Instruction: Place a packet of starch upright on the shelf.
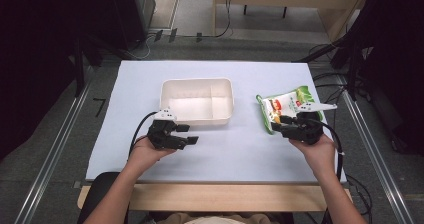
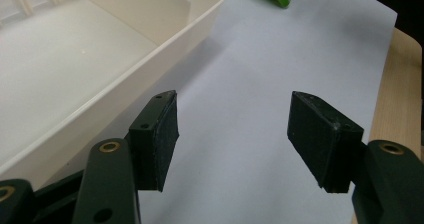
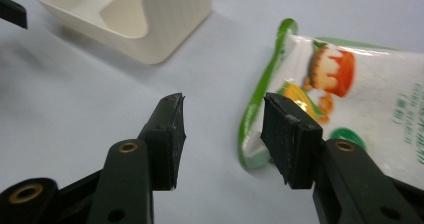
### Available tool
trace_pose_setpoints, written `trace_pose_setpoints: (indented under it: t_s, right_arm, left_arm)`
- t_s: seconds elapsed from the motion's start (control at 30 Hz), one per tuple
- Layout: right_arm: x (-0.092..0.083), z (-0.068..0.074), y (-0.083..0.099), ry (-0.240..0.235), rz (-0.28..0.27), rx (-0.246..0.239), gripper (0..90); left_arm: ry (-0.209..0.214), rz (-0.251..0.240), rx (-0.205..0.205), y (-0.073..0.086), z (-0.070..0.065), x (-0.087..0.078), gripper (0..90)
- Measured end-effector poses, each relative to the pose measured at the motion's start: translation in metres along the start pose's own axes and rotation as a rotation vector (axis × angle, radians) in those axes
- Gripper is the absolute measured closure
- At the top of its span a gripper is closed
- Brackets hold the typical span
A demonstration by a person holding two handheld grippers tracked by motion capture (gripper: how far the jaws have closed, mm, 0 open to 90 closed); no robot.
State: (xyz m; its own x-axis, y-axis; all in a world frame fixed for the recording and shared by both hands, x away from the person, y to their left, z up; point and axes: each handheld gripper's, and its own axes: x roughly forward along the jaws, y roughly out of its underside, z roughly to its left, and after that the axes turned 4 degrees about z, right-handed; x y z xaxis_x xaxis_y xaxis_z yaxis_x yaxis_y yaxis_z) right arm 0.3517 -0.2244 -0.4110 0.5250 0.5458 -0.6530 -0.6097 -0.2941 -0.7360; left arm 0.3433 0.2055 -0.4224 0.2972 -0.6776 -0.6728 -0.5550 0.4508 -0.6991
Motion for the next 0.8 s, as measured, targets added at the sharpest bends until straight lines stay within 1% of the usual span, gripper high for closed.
trace_pose_setpoints:
  t_s: [0.03,0.07,0.1,0.13,0.17,0.23,0.27,0.3,0.37,0.4,0.43,0.5,0.53,0.57,0.6,0.67,0.7,0.73,0.77,0.8]
  right_arm:
    - [-0.002,-0.002,0.001,0.013,-0.002,0.006,53.7]
    - [-0.002,-0.002,0.001,0.013,-0.002,0.006,53.7]
    - [-0.006,-0.005,0.004,0.026,-0.007,0.015,54.2]
    - [-0.01,-0.011,0.008,0.048,-0.018,0.036,56.8]
    - [-0.011,-0.014,0.01,0.053,-0.017,0.04,57.8]
    - [-0.012,-0.022,0.014,0.073,-0.013,0.067,60.7]
    - [-0.012,-0.022,0.014,0.073,-0.013,0.067,60.7]
    - [-0.011,-0.029,0.019,0.085,0.003,0.09,65.1]
    - [-0.011,-0.034,0.021,0.089,0.022,0.102,71.8]
    - [-0.01,-0.037,0.023,0.098,0.021,0.104,73.0]
    - [-0.008,-0.039,0.024,0.103,0.025,0.112,77.5]
    - [-0.007,-0.041,0.024,0.098,0.026,0.114,79.0]
    - [-0.006,-0.042,0.026,0.102,0.023,0.129,81.5]
    - [-0.004,-0.047,0.028,0.109,0.03,0.147,87.0]
    - [-0.004,-0.049,0.029,0.114,0.032,0.151,89.3]
    - [-0.003,-0.051,0.03,0.115,0.039,0.153,90.0]
    - [-0.001,-0.056,0.032,0.124,0.053,0.171,90.0]
    - [-0.001,-0.056,0.032,0.124,0.053,0.171,90.0]
    - [0.004,-0.06,0.033,0.127,0.073,0.184,90.0]
    - [0.004,-0.06,0.033,0.127,0.073,0.184,90.0]
  left_arm:
    - [0.0,0.0,0.0,0.0,0.0,0.0,37.7]
    - [-0.001,0.003,0.004,-0.001,0.0,0.001,37.7]
    - [0.001,0.002,0.005,-0.001,0.0,0.001,37.6]
    - [0.004,-0.003,0.001,-0.002,0.0,0.002,37.7]
    - [0.004,-0.003,0.001,-0.002,0.0,0.002,37.7]
    - [0.01,-0.002,0.008,-0.004,-0.001,0.003,37.6]
    - [0.01,-0.002,0.008,-0.004,-0.001,0.003,37.7]
    - [0.016,0.003,0.014,-0.005,-0.001,0.005,37.7]
    - [0.018,0.001,0.014,-0.006,-0.001,0.006,37.7]
    - [0.018,0.001,0.014,-0.006,-0.001,0.006,37.6]
    - [0.02,0.006,0.019,-0.007,-0.001,0.006,37.7]
    - [0.018,0.007,0.021,-0.007,-0.001,0.007,37.7]
    - [0.021,0.003,0.018,-0.007,-0.002,0.007,37.7]
    - [0.018,0.004,0.022,-0.007,-0.002,0.007,37.7]
    - [0.018,0.004,0.021,-0.007,-0.002,0.007,37.8]
    - [0.017,0.004,0.021,-0.007,-0.002,0.007,37.8]
    - [0.017,0.005,0.023,-0.007,-0.002,0.007,38.0]
    - [0.017,0.006,0.024,-0.007,-0.002,0.007,38.0]
    - [0.015,0.005,0.023,-0.007,-0.003,0.007,38.4]
    - [0.015,0.005,0.023,-0.007,-0.003,0.007,38.4]
